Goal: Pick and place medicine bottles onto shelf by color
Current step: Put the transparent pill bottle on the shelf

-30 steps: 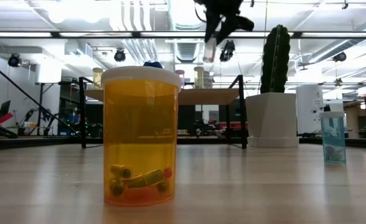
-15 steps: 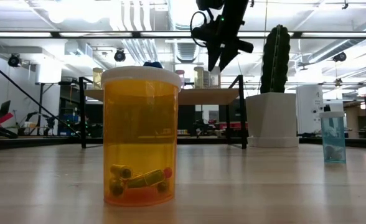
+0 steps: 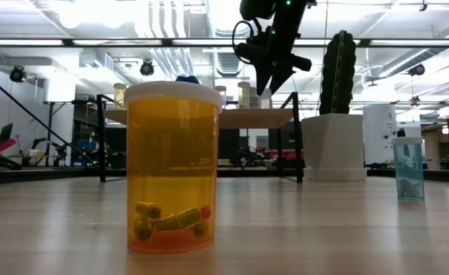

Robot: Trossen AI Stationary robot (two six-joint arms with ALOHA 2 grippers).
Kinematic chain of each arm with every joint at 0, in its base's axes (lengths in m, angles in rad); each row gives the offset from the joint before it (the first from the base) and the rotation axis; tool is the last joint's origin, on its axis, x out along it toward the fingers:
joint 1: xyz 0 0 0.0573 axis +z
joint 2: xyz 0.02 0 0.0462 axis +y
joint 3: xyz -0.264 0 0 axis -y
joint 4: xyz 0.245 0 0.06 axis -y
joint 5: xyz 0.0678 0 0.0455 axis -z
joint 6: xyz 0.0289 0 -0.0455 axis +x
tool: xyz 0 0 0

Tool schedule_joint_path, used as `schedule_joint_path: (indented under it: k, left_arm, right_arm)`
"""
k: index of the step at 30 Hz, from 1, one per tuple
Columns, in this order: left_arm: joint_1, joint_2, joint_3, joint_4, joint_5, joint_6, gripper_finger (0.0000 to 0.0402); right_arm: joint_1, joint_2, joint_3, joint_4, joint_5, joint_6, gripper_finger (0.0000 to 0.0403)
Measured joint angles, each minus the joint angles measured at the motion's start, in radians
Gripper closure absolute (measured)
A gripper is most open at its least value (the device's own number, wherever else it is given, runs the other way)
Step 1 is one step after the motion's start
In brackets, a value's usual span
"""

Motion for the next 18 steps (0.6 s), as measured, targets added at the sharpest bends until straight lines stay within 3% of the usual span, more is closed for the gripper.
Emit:
schedule_joint_path:
  k: [18]
  left_arm:
    - [0.000,0.000,0.000,0.000,0.000,-0.004,0.0237]
  right_arm:
    - [0.003,-0.002,0.046,-0.001,-0.007,-0.015,0.0253]
